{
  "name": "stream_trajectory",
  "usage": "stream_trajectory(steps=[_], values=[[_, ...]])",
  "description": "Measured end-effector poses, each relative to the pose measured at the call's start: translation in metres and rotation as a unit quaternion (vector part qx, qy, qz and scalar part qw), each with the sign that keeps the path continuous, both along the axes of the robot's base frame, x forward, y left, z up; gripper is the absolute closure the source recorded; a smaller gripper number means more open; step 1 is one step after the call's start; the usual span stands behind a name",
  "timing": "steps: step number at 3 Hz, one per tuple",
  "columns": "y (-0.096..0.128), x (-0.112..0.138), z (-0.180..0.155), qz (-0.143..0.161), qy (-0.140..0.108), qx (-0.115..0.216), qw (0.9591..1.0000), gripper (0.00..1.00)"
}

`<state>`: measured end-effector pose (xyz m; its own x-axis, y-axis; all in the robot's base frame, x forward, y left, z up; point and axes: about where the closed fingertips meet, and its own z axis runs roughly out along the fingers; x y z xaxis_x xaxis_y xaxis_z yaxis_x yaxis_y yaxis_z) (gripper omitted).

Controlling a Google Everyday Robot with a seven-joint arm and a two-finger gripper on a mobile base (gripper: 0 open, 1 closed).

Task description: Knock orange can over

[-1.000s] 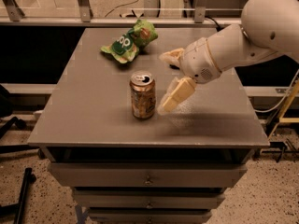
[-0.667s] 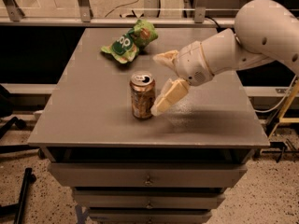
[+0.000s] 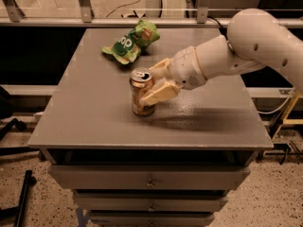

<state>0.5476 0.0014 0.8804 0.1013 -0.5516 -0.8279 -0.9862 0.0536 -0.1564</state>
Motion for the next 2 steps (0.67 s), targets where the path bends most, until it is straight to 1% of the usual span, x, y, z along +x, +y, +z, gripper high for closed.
stream_trajectory(steps=[1,2], values=[[0.0119,0.0041,0.0029,0.014,-0.005,0.007,0.9999,0.70],[0.0180,0.0060,0.0117,0.024,-0.015,0.006,0.9996,0.93]])
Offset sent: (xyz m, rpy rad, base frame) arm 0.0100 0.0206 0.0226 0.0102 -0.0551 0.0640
